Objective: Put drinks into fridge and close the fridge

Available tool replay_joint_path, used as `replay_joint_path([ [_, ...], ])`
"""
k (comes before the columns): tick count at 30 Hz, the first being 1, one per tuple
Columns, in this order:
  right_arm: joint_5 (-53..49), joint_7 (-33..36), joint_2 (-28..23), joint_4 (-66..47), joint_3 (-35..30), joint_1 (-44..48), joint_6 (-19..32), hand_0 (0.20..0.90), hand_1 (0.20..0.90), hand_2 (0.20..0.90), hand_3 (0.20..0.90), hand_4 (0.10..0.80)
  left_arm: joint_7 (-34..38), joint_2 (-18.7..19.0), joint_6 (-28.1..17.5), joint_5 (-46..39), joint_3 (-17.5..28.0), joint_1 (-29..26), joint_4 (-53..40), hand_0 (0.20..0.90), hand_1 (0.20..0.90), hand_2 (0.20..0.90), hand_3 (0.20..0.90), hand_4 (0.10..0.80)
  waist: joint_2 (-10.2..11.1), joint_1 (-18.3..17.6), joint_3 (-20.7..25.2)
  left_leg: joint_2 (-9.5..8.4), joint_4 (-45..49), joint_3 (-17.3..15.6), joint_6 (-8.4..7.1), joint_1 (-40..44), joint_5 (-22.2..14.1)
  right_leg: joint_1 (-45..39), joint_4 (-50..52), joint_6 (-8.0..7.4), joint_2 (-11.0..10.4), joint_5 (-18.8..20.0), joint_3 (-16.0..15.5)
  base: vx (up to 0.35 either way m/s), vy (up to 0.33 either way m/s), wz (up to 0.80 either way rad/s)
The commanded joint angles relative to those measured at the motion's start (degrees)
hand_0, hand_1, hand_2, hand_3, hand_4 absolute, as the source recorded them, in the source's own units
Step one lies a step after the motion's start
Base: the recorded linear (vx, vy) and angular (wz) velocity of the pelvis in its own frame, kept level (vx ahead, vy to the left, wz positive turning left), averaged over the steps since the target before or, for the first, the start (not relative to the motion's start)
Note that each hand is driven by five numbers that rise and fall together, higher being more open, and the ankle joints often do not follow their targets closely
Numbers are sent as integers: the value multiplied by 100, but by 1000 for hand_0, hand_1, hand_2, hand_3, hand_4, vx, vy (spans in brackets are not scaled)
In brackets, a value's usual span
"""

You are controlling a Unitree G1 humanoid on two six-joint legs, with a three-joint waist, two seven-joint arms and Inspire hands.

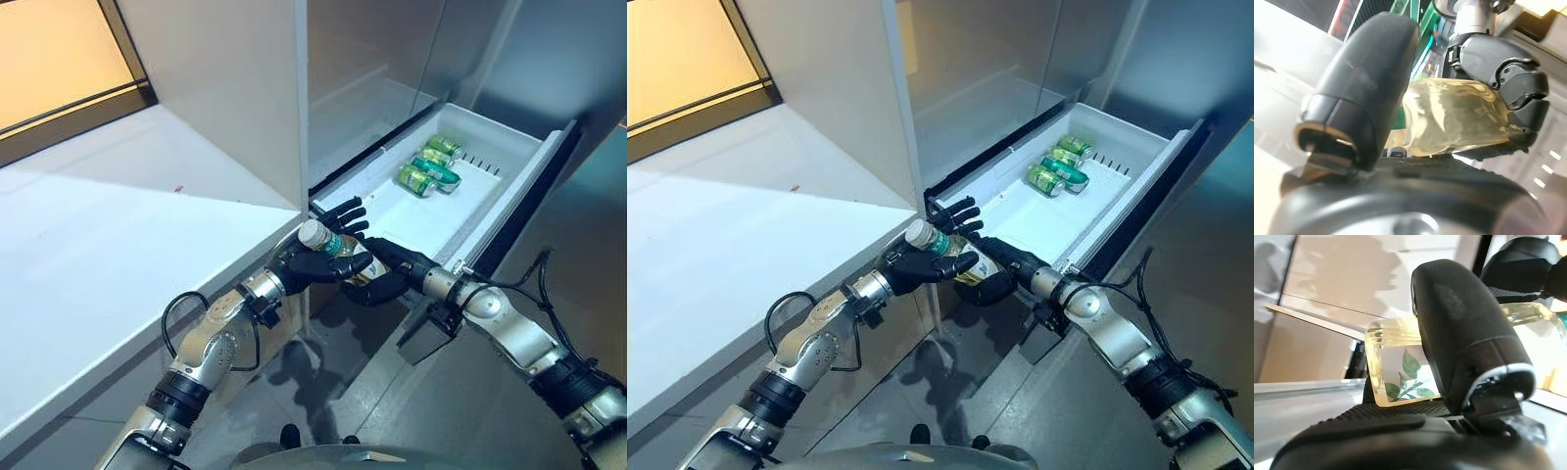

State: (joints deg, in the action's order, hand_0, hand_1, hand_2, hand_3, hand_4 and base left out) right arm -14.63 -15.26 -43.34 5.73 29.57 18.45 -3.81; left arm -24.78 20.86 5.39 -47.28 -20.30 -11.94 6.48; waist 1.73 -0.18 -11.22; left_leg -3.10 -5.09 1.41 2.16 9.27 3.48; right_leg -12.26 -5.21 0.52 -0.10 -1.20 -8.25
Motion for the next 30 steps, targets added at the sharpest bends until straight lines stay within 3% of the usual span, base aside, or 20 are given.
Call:
replay_joint_path([
  [1,-101,2470,-853,2281,-1855,3027,-125,300,300,300,200,100,-1076,160,354,-73,-1733,799,-665,900,900,900,900,800,-44,390,549,-25,65,-138,-56,107,-639,259,511,-268,-39,-256,-209,36,-12,18],
  [13,29,2641,-884,3156,-1391,3519,15,300,300,300,200,100,-843,406,-372,-297,-1759,1051,-172,900,900,900,900,800,-65,548,525,27,45,-76,-122,19,-536,251,483,-211,-35,-277,-344,32,-5,12],
  [23,30,2816,-951,3031,-1529,3509,490,300,300,300,200,100,-278,457,-383,140,-1808,1057,86,900,900,900,900,800,-92,510,500,46,70,-107,-117,30,-552,241,509,-210,-47,-317,-347,4,-1,3],
  [30,-1087,2855,-1042,2450,-1968,3352,828,300,300,300,200,100,170,499,-471,723,-1541,1369,1119,900,900,900,900,800,-68,504,485,40,90,-101,-116,11,-553,268,536,-206,-41,-339,-330,0,0,0],
])
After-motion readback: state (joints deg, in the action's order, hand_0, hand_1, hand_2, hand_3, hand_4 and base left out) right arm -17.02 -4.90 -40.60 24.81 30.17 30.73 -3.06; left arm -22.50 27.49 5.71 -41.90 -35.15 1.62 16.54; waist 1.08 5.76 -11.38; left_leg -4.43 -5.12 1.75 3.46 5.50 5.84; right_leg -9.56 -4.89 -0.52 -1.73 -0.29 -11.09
